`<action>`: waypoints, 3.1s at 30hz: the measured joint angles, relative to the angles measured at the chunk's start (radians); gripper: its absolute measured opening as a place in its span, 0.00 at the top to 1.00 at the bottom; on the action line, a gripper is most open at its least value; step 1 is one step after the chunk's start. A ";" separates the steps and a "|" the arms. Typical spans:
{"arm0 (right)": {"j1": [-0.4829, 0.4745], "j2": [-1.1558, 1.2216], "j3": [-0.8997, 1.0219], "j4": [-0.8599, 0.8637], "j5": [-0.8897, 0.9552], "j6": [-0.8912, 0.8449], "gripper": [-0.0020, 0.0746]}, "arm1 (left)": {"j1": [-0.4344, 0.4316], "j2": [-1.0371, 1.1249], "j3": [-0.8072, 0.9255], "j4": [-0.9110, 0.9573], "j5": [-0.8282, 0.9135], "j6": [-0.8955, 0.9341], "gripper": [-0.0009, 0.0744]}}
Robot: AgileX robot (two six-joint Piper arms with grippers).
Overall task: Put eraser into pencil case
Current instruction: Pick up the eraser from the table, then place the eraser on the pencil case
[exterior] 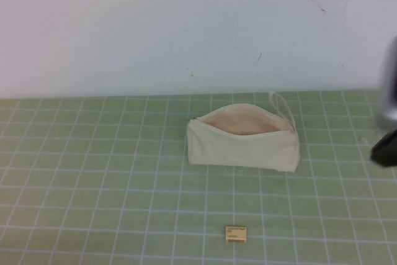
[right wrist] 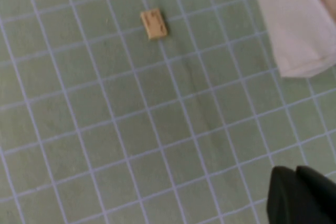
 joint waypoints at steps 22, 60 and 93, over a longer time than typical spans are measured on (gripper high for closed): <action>0.464 0.442 -0.007 -0.239 -0.020 0.224 0.97 | 0.000 0.000 0.000 0.000 0.000 0.000 0.99; 0.450 0.800 -0.166 -0.312 -0.320 0.252 0.48 | 0.000 0.000 0.000 -0.001 0.000 0.000 0.99; 0.229 0.762 -0.542 -0.432 -0.329 0.807 0.70 | 0.000 0.000 0.000 -0.001 0.000 0.000 0.99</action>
